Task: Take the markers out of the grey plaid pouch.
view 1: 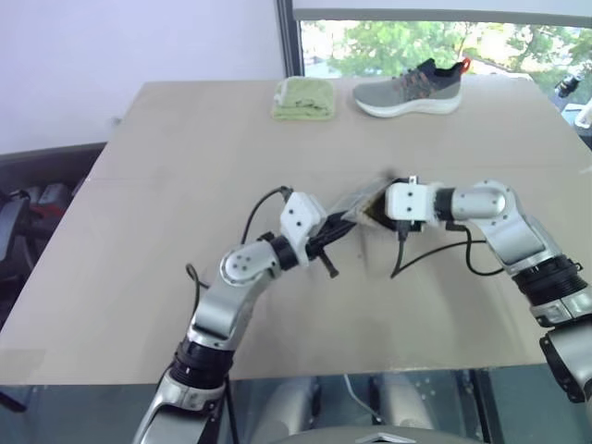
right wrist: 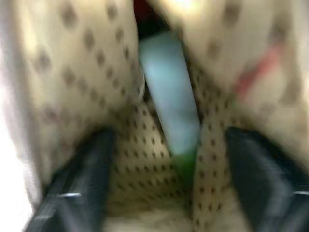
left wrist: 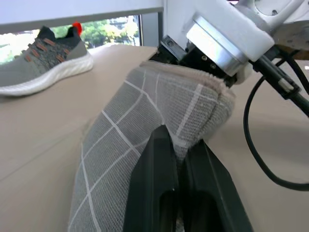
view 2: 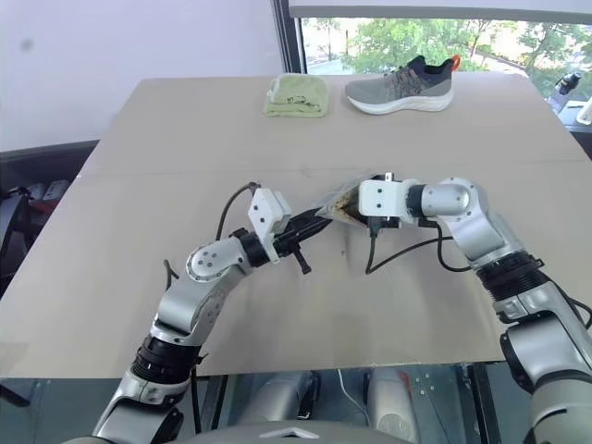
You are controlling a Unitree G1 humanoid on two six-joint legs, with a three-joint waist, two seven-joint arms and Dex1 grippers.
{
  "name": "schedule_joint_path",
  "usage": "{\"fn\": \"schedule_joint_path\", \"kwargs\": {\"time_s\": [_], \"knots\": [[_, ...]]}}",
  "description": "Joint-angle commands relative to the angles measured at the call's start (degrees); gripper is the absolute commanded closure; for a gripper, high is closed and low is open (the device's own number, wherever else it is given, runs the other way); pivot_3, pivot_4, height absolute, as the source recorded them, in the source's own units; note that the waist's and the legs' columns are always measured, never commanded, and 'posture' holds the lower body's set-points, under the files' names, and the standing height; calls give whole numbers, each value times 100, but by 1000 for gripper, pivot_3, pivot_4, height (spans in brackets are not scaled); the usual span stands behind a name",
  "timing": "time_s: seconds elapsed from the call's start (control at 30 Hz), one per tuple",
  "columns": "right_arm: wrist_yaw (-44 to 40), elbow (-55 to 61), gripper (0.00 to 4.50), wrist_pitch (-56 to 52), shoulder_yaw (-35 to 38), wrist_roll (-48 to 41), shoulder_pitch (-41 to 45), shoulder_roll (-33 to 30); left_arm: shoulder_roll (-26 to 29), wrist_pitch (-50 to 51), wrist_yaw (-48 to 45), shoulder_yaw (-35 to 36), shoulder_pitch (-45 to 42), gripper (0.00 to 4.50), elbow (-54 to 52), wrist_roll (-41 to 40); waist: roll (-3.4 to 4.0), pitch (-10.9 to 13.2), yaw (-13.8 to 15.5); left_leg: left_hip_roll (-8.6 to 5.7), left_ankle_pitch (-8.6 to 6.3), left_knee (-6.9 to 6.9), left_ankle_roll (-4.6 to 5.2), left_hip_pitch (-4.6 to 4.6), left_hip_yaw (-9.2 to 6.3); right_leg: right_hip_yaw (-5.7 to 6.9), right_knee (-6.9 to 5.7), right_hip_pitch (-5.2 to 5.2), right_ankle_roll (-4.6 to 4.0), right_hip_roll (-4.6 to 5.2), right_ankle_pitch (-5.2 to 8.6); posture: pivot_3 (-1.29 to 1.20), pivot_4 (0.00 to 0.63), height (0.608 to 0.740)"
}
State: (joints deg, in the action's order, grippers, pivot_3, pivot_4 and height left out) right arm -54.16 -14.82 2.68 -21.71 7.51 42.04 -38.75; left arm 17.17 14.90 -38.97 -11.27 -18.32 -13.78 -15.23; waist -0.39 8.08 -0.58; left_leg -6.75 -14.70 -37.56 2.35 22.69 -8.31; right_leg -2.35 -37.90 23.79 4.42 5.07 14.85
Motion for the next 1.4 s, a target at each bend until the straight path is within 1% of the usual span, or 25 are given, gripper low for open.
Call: {"fn": "schedule_joint_path", "kwargs": {"time_s": [0.03,0.27,0.4,0.5,0.6,0.63,0.77,0.83,0.87,1.0,1.1,1.17,1.2,1.27,1.3,1.33,1.4], "knots": [[59,-416,43,-236,245,252,-75,-293,37,-168,20,330,-85,4500,-370,-202,0,0,-6,0,0,0,0,0,0,-1,0,1,0,0,0,0,150,740],[124,-632,43,-217,338,232,-19,-347,53,-149,56,358,-65,4500,-375,-224,0,0,-15,1,0,0,0,-1,0,-2,-2,0,0,-1,0,0,150,740],[-70,-396,43,-500,651,-305,10,-276,56,-148,75,366,-81,4500,-354,-223,0,0,-14,1,0,0,0,-1,0,-1,-1,0,0,0,0,0,150,740],[-162,-272,43,-535,708,-470,-14,-243,37,-143,80,345,-79,4500,-361,-235,0,0,-12,1,0,0,0,-1,0,-2,-1,0,0,0,0,0,150,740],[-191,-260,890,-536,728,-548,-105,-191,21,-138,76,330,-92,4500,-364,-239,0,0,-10,1,0,0,0,-1,0,-2,-1,0,0,0,0,0,150,740],[-186,-296,1329,-496,717,-522,-136,-182,19,-135,72,330,-96,4500,-365,-237,0,0,-11,1,0,0,0,-1,0,-1,-1,0,0,0,0,0,150,740],[-75,-626,3378,-198,663,-353,-127,-154,23,-93,46,370,-119,4500,-382,-256,0,0,-15,1,0,0,0,-1,1,-2,-1,0,0,0,0,0,150,740],[-13,-804,4291,-76,656,-266,-103,-146,35,-80,41,380,-120,4500,-396,-265,0,0,-18,1,0,0,0,-1,1,-2,-2,1,0,0,0,0,150,740],[10,-898,4408,-7,642,-203,-96,-152,41,-75,45,382,-119,4500,-402,-269,0,0,-18,1,0,0,0,-1,1,-2,-2,1,0,0,0,0,150,740],[26,-1001,4408,80,658,-128,-120,-181,50,-65,65,395,-115,4500,-413,-271,0,0,-17,1,0,0,0,-1,1,-2,-2,0,0,-1,0,0,150,740],[-89,-804,4408,-17,731,-263,-146,-161,41,-66,73,394,-117,4500,-396,-266,0,0,-17,1,0,0,0,-1,1,-2,-2,0,0,-1,0,0,150,740],[-151,-512,3909,-202,806,-477,-144,-46,7,-90,65,362,-142,4500,-335,-263,0,0,-18,1,0,0,0,-1,1,-2,-2,0,0,-1,0,0,150,740],[-160,-416,3753,-254,823,-536,-151,-17,-4,-98,62,349,-146,4500,-322,-265,0,0,-20,1,0,0,0,-1,1,-3,-1,0,0,0,0,0,150,740],[-53,-165,2631,-450,891,-625,-162,133,-39,-102,55,328,-173,4500,-284,-288,0,0,-19,1,0,0,0,-1,1,-3,-2,0,0,0,0,0,150,740],[-27,66,2362,-653,905,-706,-186,250,-70,-100,50,317,-194,4500,-253,-309,0,0,-18,2,0,0,0,-1,1,-3,-2,0,0,0,0,0,150,740],[0,323,1880,-852,861,-742,-218,381,-99,-77,0,299,-217,4500,-213,-368,0,0,-21,2,0,0,0,-1,1,-3,-2,0,0,0,0,0,150,740],[21,705,1880,-1124,762,-731,-285,550,-143,-27,-102,266,-241,4500,-168,-467,0,0,-20,2,0,0,0,-1,0,-3,-2,1,0,0,0,0,150,740]]}}
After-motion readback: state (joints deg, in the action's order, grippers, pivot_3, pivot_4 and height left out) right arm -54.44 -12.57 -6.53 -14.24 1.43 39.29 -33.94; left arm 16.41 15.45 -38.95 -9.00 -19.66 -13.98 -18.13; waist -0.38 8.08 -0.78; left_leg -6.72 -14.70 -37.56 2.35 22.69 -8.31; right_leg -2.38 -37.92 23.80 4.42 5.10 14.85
